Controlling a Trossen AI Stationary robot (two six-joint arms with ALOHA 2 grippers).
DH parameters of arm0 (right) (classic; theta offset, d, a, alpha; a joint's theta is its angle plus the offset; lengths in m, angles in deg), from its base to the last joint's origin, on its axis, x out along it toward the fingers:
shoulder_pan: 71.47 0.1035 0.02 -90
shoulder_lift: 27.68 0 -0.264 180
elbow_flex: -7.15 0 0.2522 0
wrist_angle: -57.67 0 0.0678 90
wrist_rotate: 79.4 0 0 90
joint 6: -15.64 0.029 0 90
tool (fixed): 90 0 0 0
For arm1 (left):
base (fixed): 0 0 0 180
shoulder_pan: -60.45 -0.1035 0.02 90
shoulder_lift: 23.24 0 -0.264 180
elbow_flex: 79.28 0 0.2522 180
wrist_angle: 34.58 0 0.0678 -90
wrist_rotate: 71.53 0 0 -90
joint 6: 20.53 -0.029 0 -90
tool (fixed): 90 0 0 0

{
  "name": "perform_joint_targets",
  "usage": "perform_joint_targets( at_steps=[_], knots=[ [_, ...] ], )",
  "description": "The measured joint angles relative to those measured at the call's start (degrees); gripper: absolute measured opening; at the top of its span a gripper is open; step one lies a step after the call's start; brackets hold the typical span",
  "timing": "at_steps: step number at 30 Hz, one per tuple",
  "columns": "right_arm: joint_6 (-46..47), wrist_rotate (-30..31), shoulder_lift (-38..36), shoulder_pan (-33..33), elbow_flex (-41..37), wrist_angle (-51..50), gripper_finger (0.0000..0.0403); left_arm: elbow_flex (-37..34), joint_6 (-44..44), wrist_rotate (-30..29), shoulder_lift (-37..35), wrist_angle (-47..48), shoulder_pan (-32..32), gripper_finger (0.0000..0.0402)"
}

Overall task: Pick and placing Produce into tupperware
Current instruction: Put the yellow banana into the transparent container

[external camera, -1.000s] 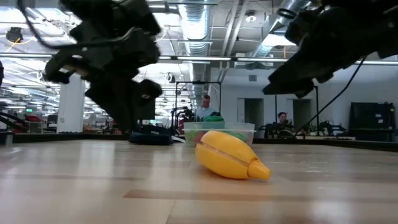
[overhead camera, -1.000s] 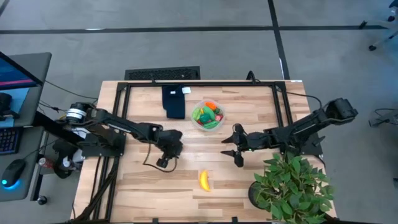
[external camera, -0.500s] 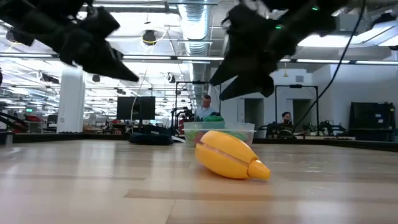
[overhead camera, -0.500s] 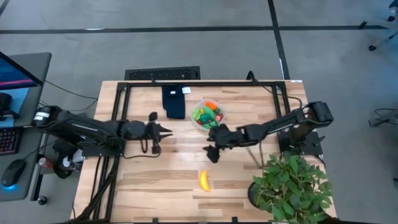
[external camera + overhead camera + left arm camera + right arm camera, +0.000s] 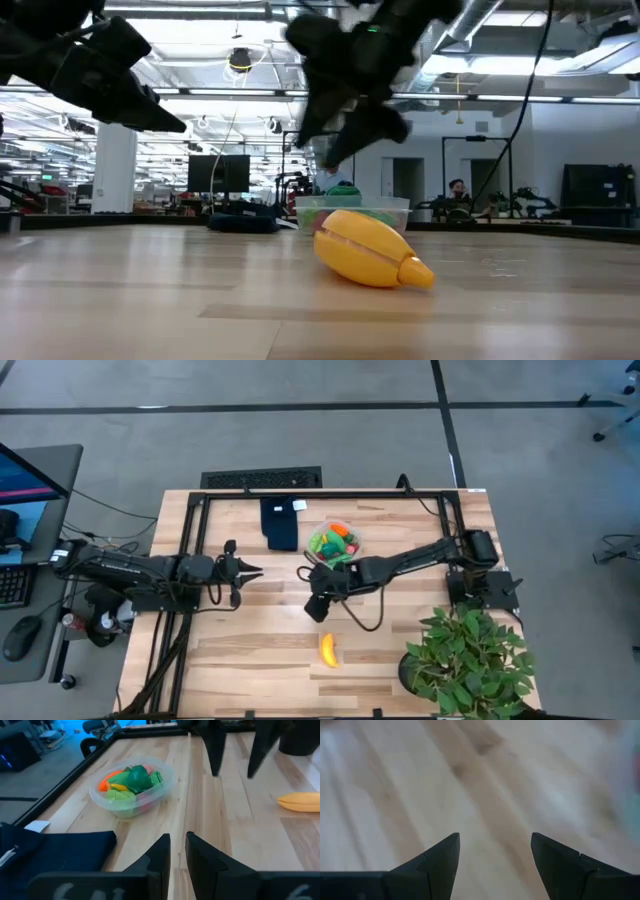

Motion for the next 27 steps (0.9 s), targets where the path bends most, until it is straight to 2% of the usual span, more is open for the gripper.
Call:
perform_joint_targets(
  at_steps=[7, 13, 18, 27],
  knots=[
    [6.10, -3.95, 6.22, 0.76, 9.67, -14.78, 0.0239, -0.89, 0.14, -1.24, -2.54, 0.35, 0.00, 0.0050],
    [9.16, -6.98, 9.40, 2.10, 14.91, -25.70, 0.0239, -0.89, 0.09, -1.41, -3.32, 0.93, 0.00, 0.0050],
    [11.30, -7.45, 10.03, 3.38, 17.60, -26.22, 0.0239, -0.84, 0.07, -1.40, -3.58, 0.86, 0.00, 0.0050],
    [16.60, -10.00, 10.06, 6.95, 17.86, -24.72, 0.0239, -0.84, -0.14, -1.44, -3.99, 0.83, 0.00, 0.0050]
  ],
)
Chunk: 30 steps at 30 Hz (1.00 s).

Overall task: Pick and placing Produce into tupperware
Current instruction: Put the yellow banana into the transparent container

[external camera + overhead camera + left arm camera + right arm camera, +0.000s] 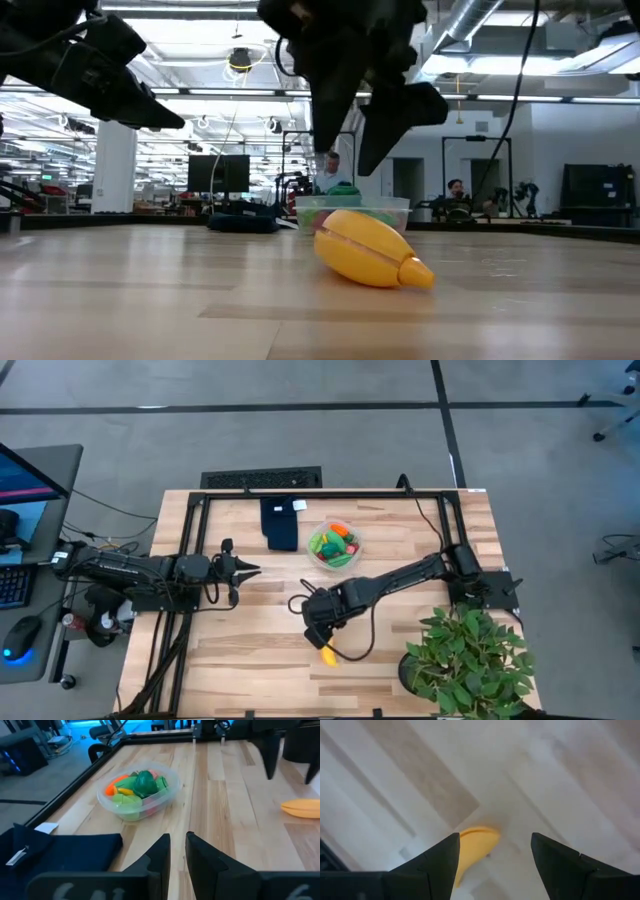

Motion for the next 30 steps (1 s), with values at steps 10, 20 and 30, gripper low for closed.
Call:
perform_joint_targets(
  at_steps=[10, 20, 30],
  knots=[
    [3.43, 0.03, 1.26, 3.67, 0.04, 2.99, 0.0239, 0.00, -0.04, -0.66, 0.00, -0.19, 0.00, 0.0050],
    [3.99, -2.74, 3.56, 4.76, -0.02, 4.28, 0.0239, 0.00, 0.18, -0.77, 0.00, -0.20, 0.00, 0.0050],
    [3.99, -2.55, 3.56, 4.80, -0.09, 5.61, 0.0239, 0.00, 0.18, -1.09, 0.00, -0.02, 0.00, 0.0050]
  ],
)
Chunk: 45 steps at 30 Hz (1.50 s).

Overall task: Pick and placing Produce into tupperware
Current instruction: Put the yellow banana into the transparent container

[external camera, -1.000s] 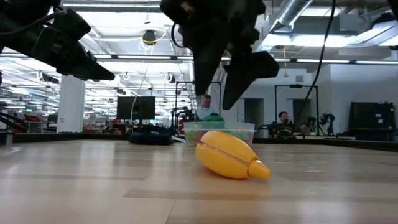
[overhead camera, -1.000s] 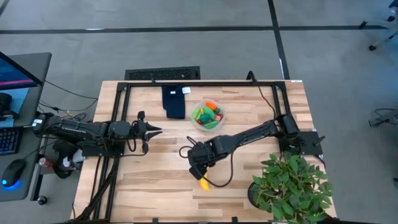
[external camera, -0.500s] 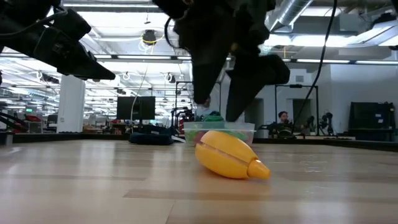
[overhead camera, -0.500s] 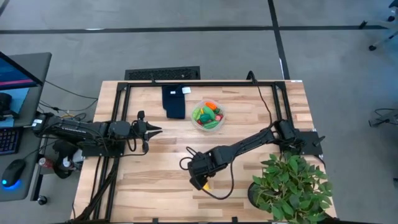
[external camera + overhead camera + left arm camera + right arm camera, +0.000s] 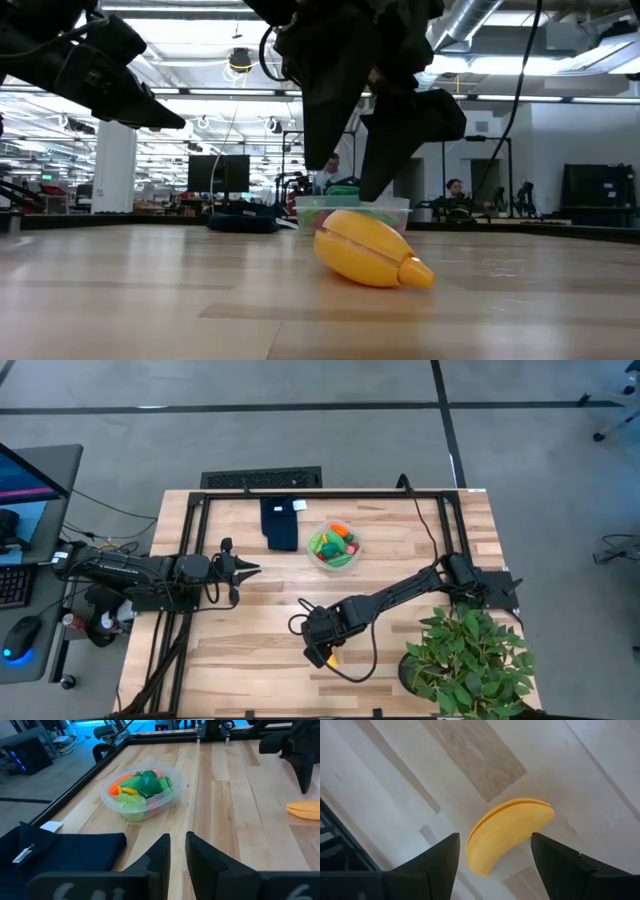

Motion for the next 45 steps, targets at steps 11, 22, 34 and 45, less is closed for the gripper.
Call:
perform_joint_targets(
  at_steps=[11, 22, 34, 45],
  knots=[
    [-1.16, 0.39, 0.00, 1.00, 0.00, 0.06, 0.0239, 0.00, 0.00, -0.02, 0.00, 0.02, 0.00, 0.0050],
    [-2.07, -0.46, 0.00, 0.97, 0.00, 5.59, 0.0239, 0.00, 0.04, -0.02, 0.02, 0.07, 0.00, 0.0050],
    [2.39, -3.38, 0.00, -0.45, 0.00, 3.58, 0.0239, 0.00, 0.13, -0.02, 0.02, 0.52, 0.01, 0.0050],
    [9.96, 0.03, 0.00, -0.05, 0.00, -0.54, 0.0239, 0.00, 0.37, -0.03, 0.02, 0.88, 0.00, 0.0050]
  ],
)
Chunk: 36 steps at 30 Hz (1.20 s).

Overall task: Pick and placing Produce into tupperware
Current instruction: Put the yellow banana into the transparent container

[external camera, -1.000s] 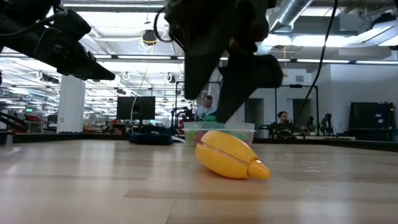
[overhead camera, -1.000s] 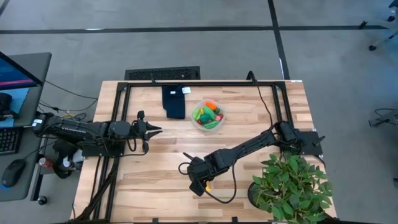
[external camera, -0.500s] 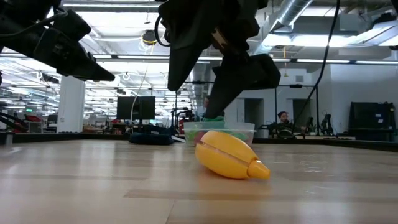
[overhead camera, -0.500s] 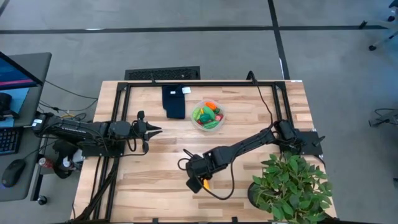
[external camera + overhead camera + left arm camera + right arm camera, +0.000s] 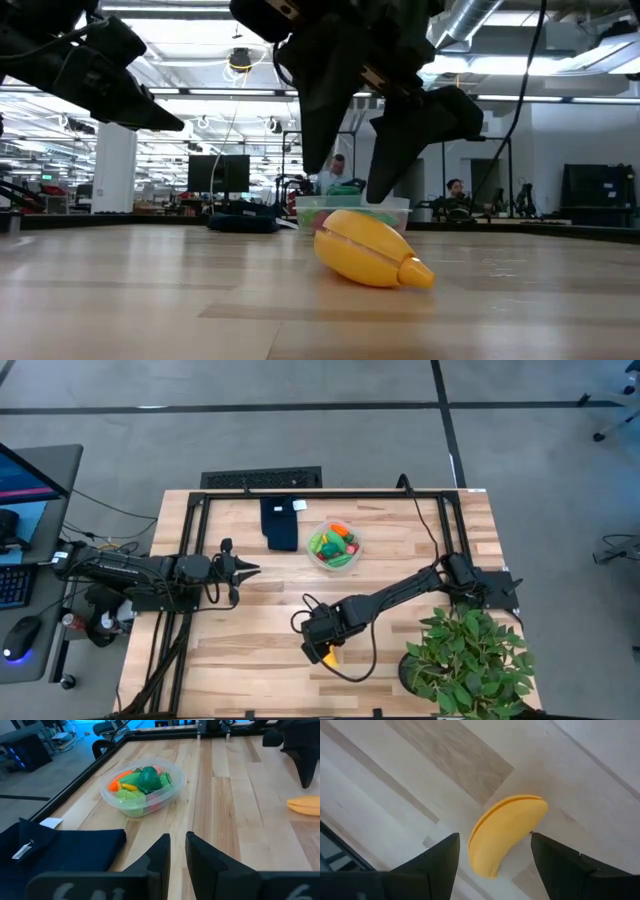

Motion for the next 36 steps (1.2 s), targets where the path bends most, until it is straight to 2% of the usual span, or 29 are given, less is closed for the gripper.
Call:
perform_joint_targets(
  at_steps=[13, 23, 36],
  knots=[
    [4.00, 3.68, 0.29, 1.80, 0.01, 0.07, 0.0239, 0.00, 0.44, 0.01, 0.02, 0.56, 0.01, 0.0050],
    [4.16, -1.84, 5.08, 2.42, -0.11, 2.76, 0.0239, 0.00, 0.70, 0.01, 0.00, 0.45, 0.02, 0.0050],
    [-0.54, -2.14, 5.27, 2.56, -0.02, 2.60, 0.0239, 0.01, 0.70, 0.01, 0.01, 0.48, 0.02, 0.0050]
  ],
)
